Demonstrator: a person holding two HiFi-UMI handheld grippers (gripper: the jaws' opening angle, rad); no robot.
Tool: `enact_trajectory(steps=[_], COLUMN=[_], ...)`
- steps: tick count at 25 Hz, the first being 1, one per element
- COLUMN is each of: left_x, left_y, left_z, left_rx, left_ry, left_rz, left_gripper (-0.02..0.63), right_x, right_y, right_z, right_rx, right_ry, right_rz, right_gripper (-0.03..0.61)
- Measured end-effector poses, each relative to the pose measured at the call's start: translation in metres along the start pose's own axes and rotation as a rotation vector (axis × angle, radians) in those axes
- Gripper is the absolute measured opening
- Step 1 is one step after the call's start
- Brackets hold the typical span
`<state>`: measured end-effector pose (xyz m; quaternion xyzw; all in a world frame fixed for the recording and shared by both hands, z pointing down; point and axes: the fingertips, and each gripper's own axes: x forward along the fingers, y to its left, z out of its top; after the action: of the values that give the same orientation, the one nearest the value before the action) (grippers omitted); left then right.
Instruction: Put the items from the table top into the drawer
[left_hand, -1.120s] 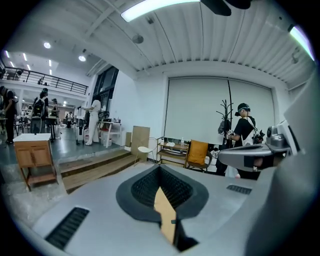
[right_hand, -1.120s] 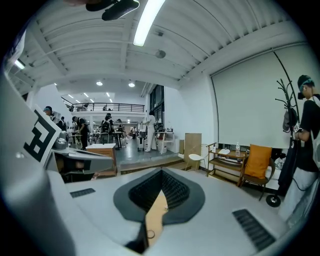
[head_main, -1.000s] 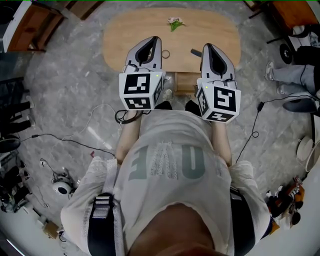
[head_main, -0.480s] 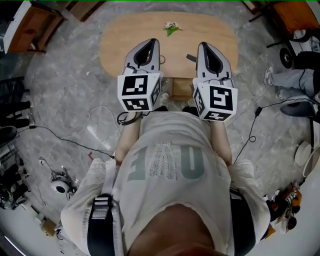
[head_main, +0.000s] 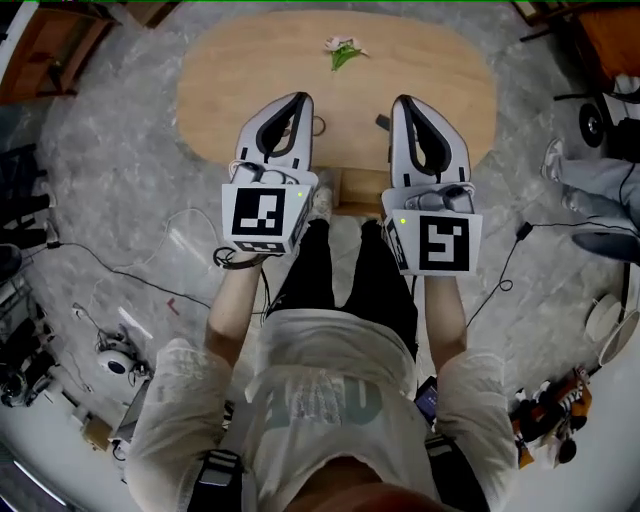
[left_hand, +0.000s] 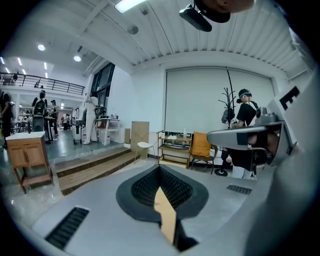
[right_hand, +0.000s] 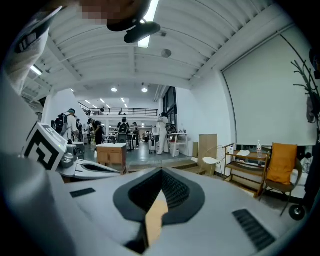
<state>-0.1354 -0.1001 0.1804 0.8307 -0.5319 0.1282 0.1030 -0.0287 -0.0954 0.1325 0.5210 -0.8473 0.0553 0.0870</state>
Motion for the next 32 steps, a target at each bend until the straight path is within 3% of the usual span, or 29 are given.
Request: enact_trajectory(steps=[5, 10, 14, 19, 27, 28, 30, 31, 32], left_x=[0.04, 0.055, 0.059, 0.056, 0.063, 0.067, 0.076, 0.081, 0.086], left_y=[0.012, 0.011, 0.013, 0.012, 0.006, 0.004, -0.001, -0.001, -0.002], left_z=[-0.071, -0.148, -0.203, -0.238, -0.236, -0.237, -0.246, -0.255, -0.267], left_rx=[-0.048, -0.086, -0.098, -0.124, -0.089, -0.076, -0.087, -0.107, -0.125], left_ry=[-0.014, 0.039, 0.091, 0.144, 0.152, 0.157, 0.184, 0.209, 0.243], left_rz=[0.042, 0.064, 0.093, 0.11, 0.096, 0.082, 0.055, 0.051, 0.048], left_gripper=[0.008, 0.006, 0.008, 0.008, 0.008, 0.037, 0.212, 0.265, 0.272], right_x=[0.023, 0.028, 0.031, 0.028, 0.029, 0.029, 0.028, 0.028, 0.027], right_y=[-0.001, 0.002, 0.005, 0.007, 0.003, 0.002, 0.001, 0.001, 0.001], right_z=[-0.09, -0.181, -0.23, -0.255, -0.256, -0.256, -0.257, -0.258, -0.259], right_rx=[-0.008, 0.049, 0.09, 0.094, 0.096, 0.095, 0.095, 0.098, 0.102], right_ry=[0.031, 0.117, 0.167, 0.209, 0.213, 0.214, 0.216, 0.219, 0.222], right_rz=[-0.003, 0.003, 0.014, 0.024, 0.025, 0.029, 0.035, 0.036, 0.035], right_gripper=[0.002, 0.002, 0.002, 0.002, 0.002, 0.002, 0.002, 0.002, 0.002])
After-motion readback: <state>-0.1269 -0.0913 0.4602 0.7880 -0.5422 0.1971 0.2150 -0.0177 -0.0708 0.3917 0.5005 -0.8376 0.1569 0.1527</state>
